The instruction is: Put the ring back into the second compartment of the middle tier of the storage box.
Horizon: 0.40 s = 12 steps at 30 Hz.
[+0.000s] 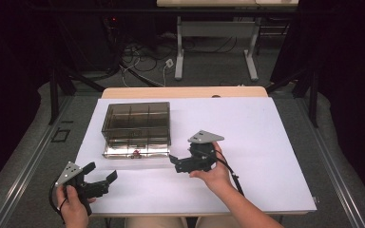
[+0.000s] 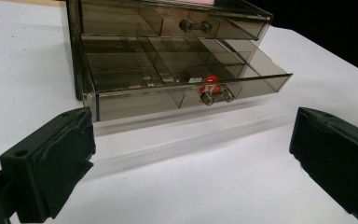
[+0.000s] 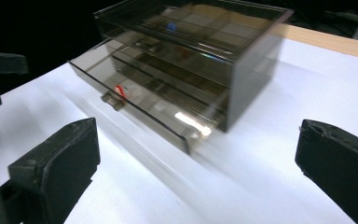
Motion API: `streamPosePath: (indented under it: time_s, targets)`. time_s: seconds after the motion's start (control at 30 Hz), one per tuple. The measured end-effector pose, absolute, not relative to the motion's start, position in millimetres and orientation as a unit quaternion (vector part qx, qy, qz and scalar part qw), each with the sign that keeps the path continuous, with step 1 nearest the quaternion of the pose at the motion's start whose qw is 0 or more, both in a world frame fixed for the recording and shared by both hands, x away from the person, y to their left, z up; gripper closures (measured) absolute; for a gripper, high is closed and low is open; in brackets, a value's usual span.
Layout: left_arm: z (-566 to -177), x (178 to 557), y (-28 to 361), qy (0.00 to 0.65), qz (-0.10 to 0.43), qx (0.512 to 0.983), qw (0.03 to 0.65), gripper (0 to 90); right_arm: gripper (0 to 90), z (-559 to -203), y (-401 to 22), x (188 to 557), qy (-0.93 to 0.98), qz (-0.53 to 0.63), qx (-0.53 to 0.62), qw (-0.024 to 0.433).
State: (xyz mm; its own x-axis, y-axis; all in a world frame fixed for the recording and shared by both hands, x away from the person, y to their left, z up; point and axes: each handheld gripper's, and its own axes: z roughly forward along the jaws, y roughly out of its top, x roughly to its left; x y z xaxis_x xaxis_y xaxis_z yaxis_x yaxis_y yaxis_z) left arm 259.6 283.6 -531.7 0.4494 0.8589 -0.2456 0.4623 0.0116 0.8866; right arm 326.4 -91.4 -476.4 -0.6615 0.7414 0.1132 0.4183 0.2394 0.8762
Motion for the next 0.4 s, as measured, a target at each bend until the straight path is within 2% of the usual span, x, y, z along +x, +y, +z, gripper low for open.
streamPosePath:
  time_s: [0.4]
  targets:
    - [-532.1, 261.4, 281.1, 0.485, 0.191, 0.682, 0.513, 0.2, 0.0, -490.5, -161.7, 299.7, 0.733, 0.476, 0.441, 0.203]
